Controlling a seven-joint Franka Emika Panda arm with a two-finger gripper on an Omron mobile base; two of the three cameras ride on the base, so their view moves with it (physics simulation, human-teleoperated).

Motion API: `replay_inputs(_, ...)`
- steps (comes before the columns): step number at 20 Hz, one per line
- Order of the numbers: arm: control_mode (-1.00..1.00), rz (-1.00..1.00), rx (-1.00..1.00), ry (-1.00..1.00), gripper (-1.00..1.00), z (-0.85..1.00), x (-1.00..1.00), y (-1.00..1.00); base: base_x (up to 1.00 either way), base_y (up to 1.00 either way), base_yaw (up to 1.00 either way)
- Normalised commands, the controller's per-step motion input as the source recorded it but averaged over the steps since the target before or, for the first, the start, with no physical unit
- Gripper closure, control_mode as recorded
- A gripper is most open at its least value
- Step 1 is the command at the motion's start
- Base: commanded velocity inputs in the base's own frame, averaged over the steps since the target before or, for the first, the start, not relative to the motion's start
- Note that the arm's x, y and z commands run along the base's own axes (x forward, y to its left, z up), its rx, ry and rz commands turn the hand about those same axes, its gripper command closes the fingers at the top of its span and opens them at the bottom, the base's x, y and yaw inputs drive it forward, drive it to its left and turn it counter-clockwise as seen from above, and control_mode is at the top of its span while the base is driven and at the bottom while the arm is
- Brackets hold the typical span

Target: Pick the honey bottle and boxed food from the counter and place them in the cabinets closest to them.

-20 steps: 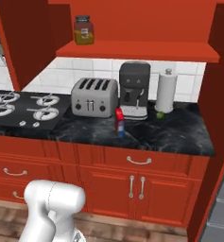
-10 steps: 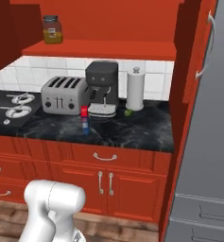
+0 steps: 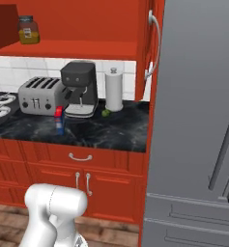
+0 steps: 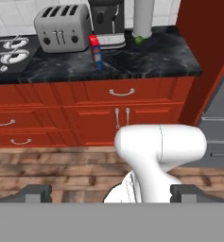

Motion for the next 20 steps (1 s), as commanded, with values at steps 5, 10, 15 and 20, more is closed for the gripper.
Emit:
replay_inputs(5,1.00,0.00,0.00,0.00,-1.00,0.00,0.00,0.00,0.00,-0.16,0.00)
replay_inputs(10,1.00,0.00,0.00,0.00,-1.00,0.00,0.00,0.00,0.10,0.00,0.00)
replay_inputs(15,1.00,0.00,0.00,0.00,-1.00,0.00,0.00,0.00,0.43,0.00,0.00)
replay_inputs(20,1.00,0.00,0.00,0.00,-1.00,0.00,0.00,0.00,0.56,-0.01,0.00)
